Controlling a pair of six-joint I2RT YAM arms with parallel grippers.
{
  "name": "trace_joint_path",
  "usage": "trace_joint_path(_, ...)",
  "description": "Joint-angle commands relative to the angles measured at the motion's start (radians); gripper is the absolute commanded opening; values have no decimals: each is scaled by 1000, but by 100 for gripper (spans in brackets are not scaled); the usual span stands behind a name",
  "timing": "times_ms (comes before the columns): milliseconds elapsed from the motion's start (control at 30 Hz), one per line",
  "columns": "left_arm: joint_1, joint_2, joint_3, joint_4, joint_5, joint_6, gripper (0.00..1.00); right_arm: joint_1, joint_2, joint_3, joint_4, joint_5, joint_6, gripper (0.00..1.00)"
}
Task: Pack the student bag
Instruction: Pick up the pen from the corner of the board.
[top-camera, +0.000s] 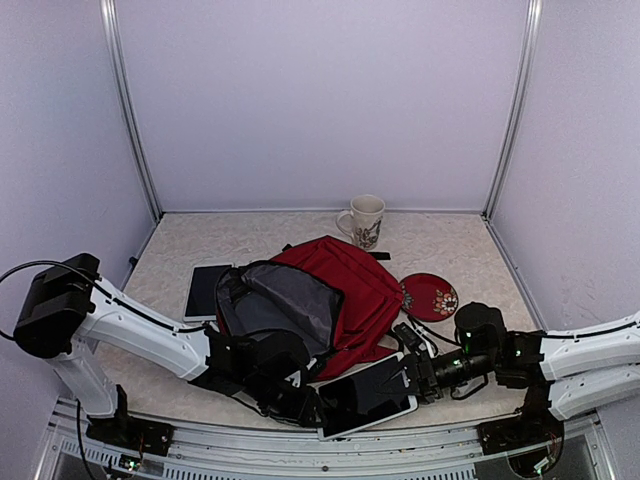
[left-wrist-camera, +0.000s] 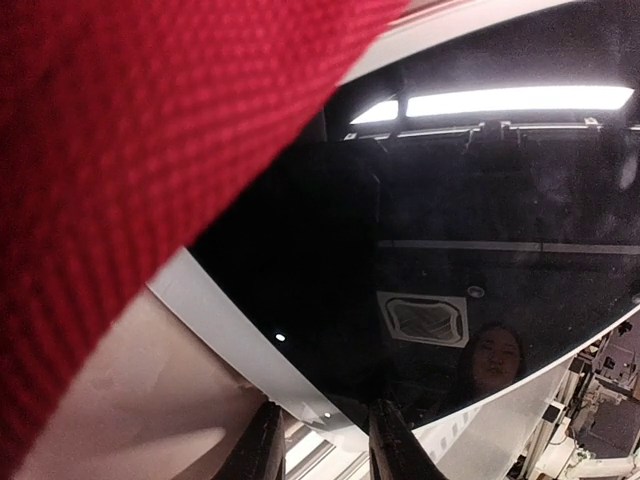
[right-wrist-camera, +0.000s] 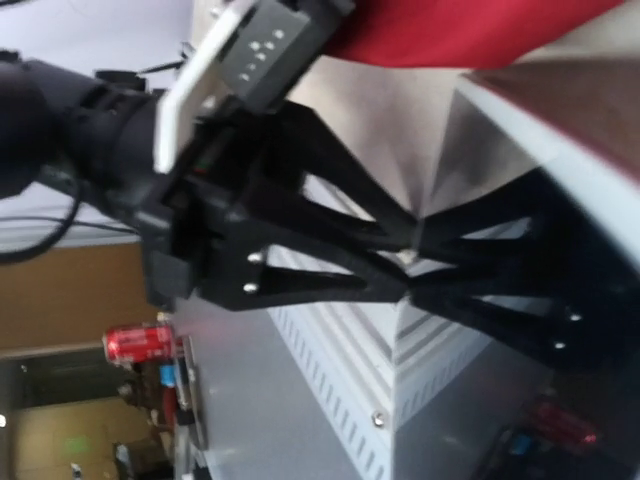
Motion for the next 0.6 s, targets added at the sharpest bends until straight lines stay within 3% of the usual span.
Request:
trace_joint_path(0, 9, 61, -36, -35, -110, 15, 29, 14, 13, 33, 7, 18, -53, 57)
trace_joint_path(233, -2, 36, -37, -33, -136, 17, 37, 11, -14, 102, -212, 102, -122, 28)
trace_joint_path(367, -14, -4, -24, -35, -168, 36, 48, 4, -34, 127, -291, 128, -138, 10)
trace_joint_path(500, -29, -49, -11, -39, -199, 61, 59, 0, -35, 168, -407, 144, -174, 0)
trace_joint_path(567, -33, -77, -9, -42, -216, 77, 63, -3, -41, 184, -441, 145, -191, 0)
